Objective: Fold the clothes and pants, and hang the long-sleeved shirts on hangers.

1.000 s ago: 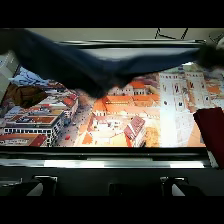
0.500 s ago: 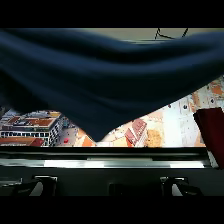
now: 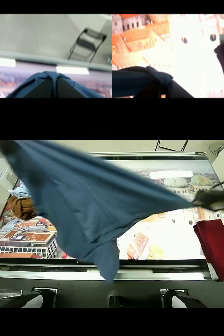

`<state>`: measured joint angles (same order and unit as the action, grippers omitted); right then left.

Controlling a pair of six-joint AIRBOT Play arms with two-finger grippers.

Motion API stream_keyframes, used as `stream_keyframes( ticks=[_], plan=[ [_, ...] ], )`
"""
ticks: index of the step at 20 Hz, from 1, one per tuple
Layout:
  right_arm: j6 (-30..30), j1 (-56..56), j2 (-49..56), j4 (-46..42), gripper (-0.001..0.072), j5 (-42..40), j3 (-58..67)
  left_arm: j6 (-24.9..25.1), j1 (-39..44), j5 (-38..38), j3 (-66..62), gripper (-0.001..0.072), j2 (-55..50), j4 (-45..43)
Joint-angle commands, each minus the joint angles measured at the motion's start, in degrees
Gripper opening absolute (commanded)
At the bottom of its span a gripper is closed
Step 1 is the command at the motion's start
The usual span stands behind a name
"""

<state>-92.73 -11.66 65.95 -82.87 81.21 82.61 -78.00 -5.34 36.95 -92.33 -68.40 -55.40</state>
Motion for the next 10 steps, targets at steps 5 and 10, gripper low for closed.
stream_keyframes(
  ticks=[5, 10],
  plan=[
    [-0.9, 0.0, 13.6, 3.8, 0.0047, 3.1, -14.6, -0.1, 14.9, 16.1, 0.0, 0.0058, -28.9, 0.3],
    [0.9, 0.0, 13.6, 3.8, 0.0047, 4.6, -14.7, -7.1, 8.8, 42.5, -0.3, 0.071, -29.0, -1.7]
  ],
)
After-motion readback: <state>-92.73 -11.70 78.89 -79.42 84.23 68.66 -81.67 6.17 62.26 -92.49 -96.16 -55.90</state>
